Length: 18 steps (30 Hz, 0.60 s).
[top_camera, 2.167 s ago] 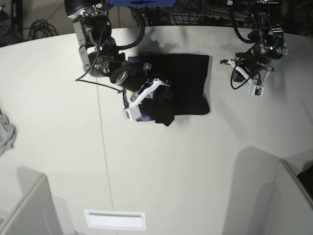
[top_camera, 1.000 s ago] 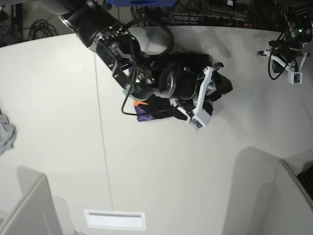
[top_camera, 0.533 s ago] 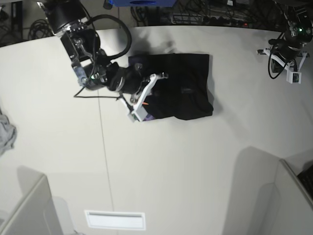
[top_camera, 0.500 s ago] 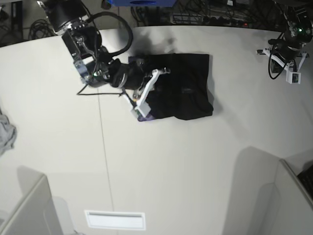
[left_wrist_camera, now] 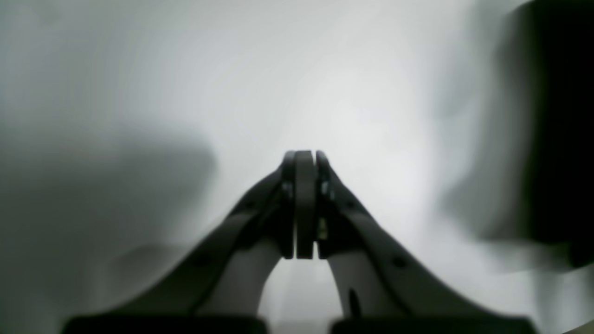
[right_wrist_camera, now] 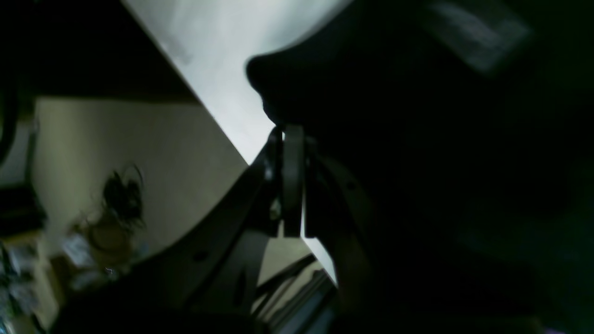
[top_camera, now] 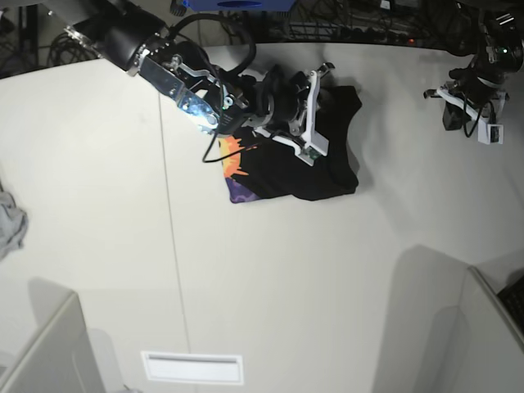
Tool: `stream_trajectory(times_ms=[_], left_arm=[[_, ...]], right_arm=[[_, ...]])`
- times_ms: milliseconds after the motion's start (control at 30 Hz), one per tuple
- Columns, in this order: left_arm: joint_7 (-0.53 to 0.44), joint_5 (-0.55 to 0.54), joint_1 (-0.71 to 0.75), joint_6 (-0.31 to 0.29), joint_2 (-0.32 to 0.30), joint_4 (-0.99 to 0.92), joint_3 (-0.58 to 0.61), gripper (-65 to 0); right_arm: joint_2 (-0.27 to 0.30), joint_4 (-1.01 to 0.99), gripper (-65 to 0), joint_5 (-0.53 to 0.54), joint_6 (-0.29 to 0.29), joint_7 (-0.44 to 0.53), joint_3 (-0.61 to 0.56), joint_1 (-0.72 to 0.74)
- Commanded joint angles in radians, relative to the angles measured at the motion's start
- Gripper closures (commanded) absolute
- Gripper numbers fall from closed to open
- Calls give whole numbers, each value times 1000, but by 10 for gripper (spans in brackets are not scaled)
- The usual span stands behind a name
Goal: Fold the T-shirt properly
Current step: 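Press and tuck the folded end with the right gripper, left gripper withdrawn, then grasp the folded bundle's edge with the left gripper and release the right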
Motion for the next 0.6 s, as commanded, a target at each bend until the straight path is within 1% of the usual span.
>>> stream_trajectory(times_ms=[0, 67, 100, 167, 200, 300, 367, 400, 467, 500, 567], left_arm=[[-21, -53, -4, -3, -21, 19, -1, 0], [-21, -137, -13, -2, -21, 19, 20, 0], [-21, -179, -22, -2, -24, 19, 40, 0], [-21, -251, -38, -2, -19, 19, 76, 0], [-21, -291, -39, -2, -16, 19, 96, -66], [-21, -404, -65, -2, -16, 8, 169, -367], [-21, -444, -74, -2, -11, 8, 204, -512], [-21, -454, -79, 0, 1, 8, 226, -569], [-21, -437, -108, 1, 32, 5, 264, -632], [-21, -415, -119, 1, 45, -6, 280, -643], [-21, -354, -147, 3, 75, -43, 318, -647]], right_arm=[[-5, 10, 0, 10, 12, 9, -10, 16], [3, 25, 0, 10, 10, 10, -1, 16], [9, 51, 0, 10, 10, 10, 27, 9], [52, 122, 0, 10, 10, 16, 120, -38], [71, 171, 0, 10, 10, 16, 188, -66], [112, 249, 0, 10, 13, 10, 383, -149], [126, 246, 0, 10, 16, 10, 464, -173], [138, 246, 0, 10, 18, 10, 489, -185], [167, 246, 0, 10, 18, 15, 504, -202], [172, 246, 0, 10, 18, 16, 506, -208], [175, 246, 0, 10, 18, 16, 507, -219]])
